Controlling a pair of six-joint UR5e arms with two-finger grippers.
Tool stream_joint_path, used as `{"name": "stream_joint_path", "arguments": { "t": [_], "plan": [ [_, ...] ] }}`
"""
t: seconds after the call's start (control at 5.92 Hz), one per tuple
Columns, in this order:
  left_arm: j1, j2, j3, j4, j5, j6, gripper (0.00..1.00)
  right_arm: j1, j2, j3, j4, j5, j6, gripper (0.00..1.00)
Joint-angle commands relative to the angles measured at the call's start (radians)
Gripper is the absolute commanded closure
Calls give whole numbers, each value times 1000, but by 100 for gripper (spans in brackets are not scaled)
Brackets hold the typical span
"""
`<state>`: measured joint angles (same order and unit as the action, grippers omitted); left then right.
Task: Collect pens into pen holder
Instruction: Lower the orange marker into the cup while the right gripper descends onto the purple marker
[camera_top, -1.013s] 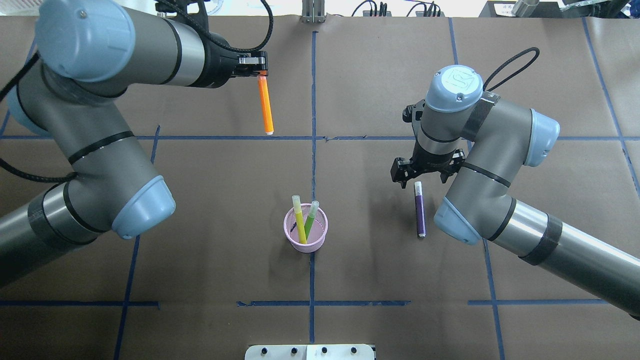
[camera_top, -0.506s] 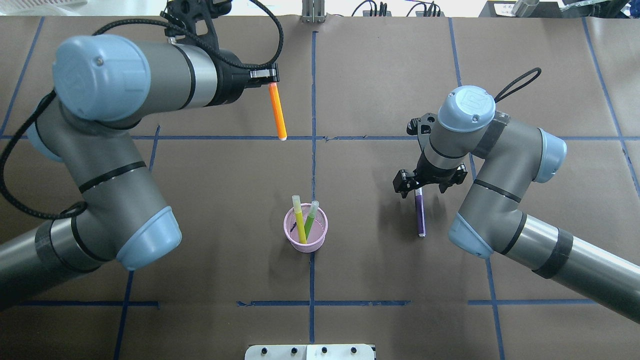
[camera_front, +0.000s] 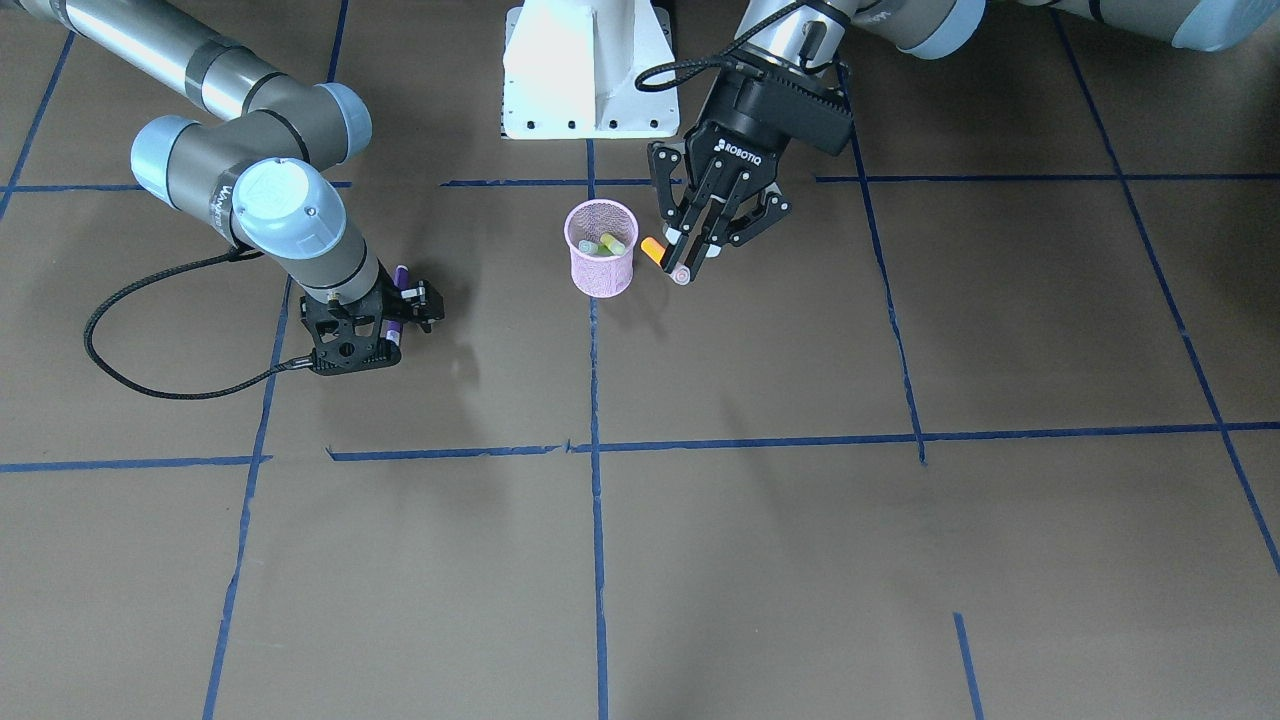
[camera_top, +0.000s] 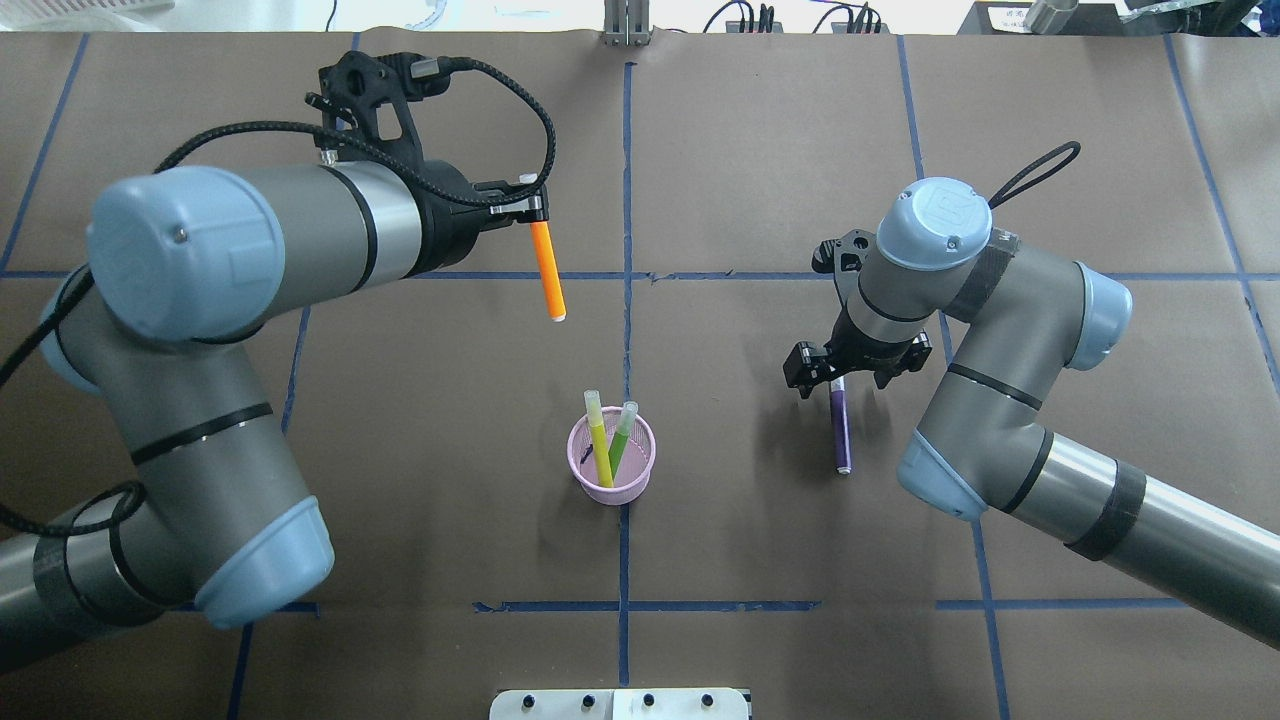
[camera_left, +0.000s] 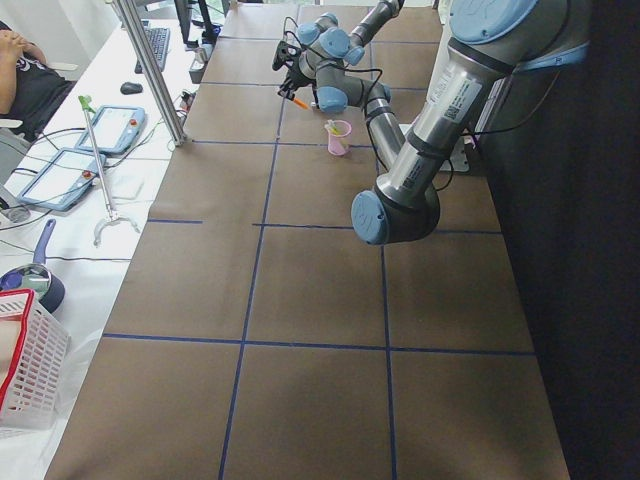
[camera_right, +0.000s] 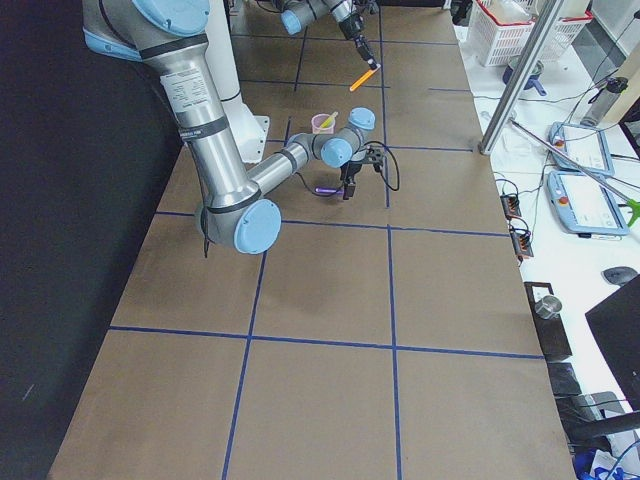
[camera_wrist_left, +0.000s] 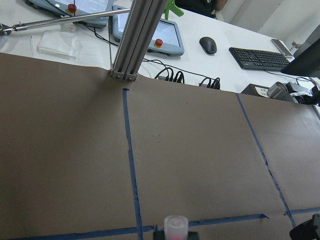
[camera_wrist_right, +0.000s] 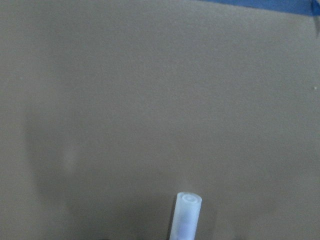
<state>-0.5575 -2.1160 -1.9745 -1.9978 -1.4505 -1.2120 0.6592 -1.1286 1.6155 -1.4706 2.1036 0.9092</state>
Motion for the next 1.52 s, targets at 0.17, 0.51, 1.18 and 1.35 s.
{"name": "stream_joint_path", "arguments": {
  "t": [0.17, 0.51, 1.18, 1.35],
  "plan": [
    [238, 13, -9, -33, 313, -1, 100, -3, 4, 1, -4, 1, 2, 0],
    [294, 42, 6, -35, 352, -1, 100, -3, 6, 3, -4, 1, 4, 0],
    [333, 45, 103, -110, 380, -20, 100, -6, 6, 0, -4, -1, 4, 0],
    [335, 47, 103, -110, 380, -18, 100, -7, 6, 0, -4, -1, 4, 0]
  ]
}}
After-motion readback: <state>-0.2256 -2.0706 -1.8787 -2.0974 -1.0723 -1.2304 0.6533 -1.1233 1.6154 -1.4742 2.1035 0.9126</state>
